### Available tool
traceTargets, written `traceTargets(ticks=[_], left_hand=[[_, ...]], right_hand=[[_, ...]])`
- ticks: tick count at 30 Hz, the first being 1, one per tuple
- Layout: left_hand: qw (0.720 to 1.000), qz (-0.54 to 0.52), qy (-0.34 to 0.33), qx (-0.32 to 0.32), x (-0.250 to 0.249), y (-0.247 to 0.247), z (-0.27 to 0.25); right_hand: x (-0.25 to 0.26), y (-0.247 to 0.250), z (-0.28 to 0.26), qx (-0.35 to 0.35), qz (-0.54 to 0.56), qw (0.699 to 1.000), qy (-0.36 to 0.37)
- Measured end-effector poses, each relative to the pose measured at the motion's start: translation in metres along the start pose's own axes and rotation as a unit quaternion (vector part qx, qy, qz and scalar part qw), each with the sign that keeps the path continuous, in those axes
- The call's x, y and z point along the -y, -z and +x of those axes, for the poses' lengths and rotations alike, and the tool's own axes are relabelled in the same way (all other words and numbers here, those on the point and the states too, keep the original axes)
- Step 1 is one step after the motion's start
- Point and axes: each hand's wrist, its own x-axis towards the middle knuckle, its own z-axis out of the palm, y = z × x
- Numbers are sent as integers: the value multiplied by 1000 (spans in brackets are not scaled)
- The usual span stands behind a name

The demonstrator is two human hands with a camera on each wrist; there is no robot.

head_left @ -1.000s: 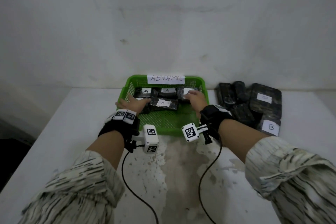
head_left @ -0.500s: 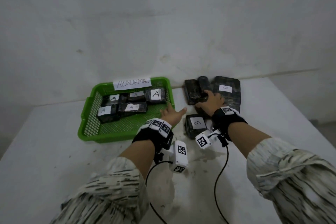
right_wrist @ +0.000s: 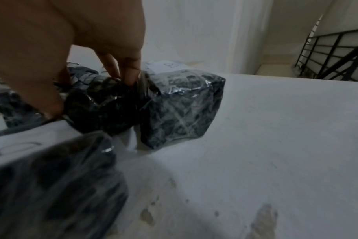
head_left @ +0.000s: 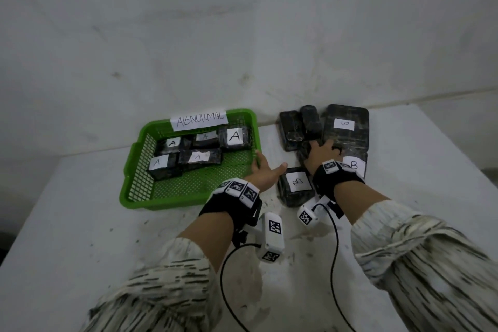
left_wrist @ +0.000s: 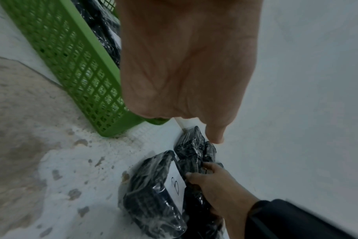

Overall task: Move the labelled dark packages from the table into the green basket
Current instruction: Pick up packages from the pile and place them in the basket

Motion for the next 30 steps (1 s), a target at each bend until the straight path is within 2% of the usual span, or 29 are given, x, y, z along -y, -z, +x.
traceTargets(ticks=[3, 6, 8, 10, 12, 13, 19, 22, 30], left_hand=[[1000, -10, 1, 10, 0, 7, 0], [997, -73, -8, 17, 1, 15, 0], [987, -159, -28, 0, 2, 21, -2], [973, -224, -35, -37, 4, 29, -5], [964, -255, -51, -61, 4, 39, -9], [959, -267, -61, -70, 5, 43, -9], [913, -371, -133, -105, 9, 62, -29], [895, -404, -161, -97, 21, 67, -33], [910, -321, -222, -138, 48, 77, -46]], right_hand=[[0, 9, -2, -41, 82, 996, -20], [4, 18, -4, -85, 214, 972, -36], [9, 24, -5, -88, 364, 927, -6], [18, 33, -13, -57, 520, 852, 25], [29, 43, -23, -6, 599, 801, 21], [35, 47, -30, 20, 614, 789, 17], [61, 45, -61, 166, 635, 753, 48], [67, 44, -74, 217, 602, 766, 58], [78, 43, -95, 282, 511, 801, 135]])
